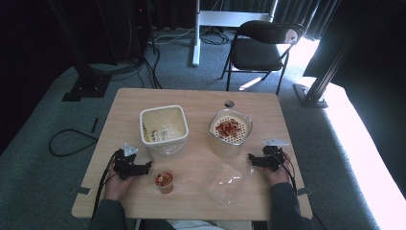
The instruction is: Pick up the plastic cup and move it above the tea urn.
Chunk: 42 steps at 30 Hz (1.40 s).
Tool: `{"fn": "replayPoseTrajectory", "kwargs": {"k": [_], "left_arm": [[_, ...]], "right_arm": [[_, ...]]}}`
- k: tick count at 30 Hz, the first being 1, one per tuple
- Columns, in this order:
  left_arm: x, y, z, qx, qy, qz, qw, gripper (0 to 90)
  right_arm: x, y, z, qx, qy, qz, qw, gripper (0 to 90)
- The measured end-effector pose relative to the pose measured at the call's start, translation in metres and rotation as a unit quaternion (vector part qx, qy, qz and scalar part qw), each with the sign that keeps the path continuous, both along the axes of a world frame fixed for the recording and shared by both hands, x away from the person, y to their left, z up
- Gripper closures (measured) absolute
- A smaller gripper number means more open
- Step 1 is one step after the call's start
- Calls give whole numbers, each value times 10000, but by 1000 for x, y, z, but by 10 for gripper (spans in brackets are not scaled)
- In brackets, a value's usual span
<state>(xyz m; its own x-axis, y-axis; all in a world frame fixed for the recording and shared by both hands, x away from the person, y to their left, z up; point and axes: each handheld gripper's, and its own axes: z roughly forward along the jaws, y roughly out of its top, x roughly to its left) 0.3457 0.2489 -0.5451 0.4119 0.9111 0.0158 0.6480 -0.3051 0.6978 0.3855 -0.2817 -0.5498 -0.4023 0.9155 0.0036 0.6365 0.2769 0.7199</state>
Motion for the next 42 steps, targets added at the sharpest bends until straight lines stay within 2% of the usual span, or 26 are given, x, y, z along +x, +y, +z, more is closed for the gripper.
{"fn": "replayPoseTrajectory", "kwargs": {"k": [10,12,14,18,20,22,27,28,29,30,33,34,35,38,41,42], "left_arm": [[0,0,0,-2,2,-5,10000,93],[0,0,0,0,4,-5,10000,93],[0,0,0,-1,2,-8,10000,93],[0,0,0,-1,3,-5,10000,93],[0,0,0,-1,2,-4,10000,93],[0,0,0,-1,-1,-6,10000,93],[1,0,0,4,0,-5,10000,93],[1,0,0,4,0,-5,10000,93],[1,0,0,4,0,-5,10000,93],[1,0,0,1,-1,-5,10000,93],[1,0,0,5,1,-6,10000,93],[1,0,0,5,1,-6,10000,93],[1,0,0,5,1,-6,10000,93],[1,0,0,2,-1,-6,10000,93],[1,0,0,0,-1,-5,10000,93],[1,0,0,2,0,-5,10000,93]], "right_arm": [[-2,0,0,-2,29,3,10000,107],[-5,-1,5,-32,104,-114,9999,243],[-7,-2,8,-122,90,-181,9997,276],[-19,-3,23,-31,-178,-209,9996,355],[-25,-3,33,76,-308,-167,9994,406],[-33,-2,43,194,-442,-109,9988,419],[-54,9,67,548,-683,292,9957,454],[-54,9,67,548,-683,292,9957,454],[-58,13,71,631,-668,429,9948,454],[-63,24,75,732,-608,713,9929,458],[-66,40,76,700,-540,1047,9906,481],[-66,40,76,700,-540,1047,9906,481],[-62,50,71,552,-416,1162,9908,505],[-52,58,60,409,-100,1331,9902,552],[-50,60,56,327,-17,1328,9906,565],[-48,62,53,244,68,1347,9906,600]]}}
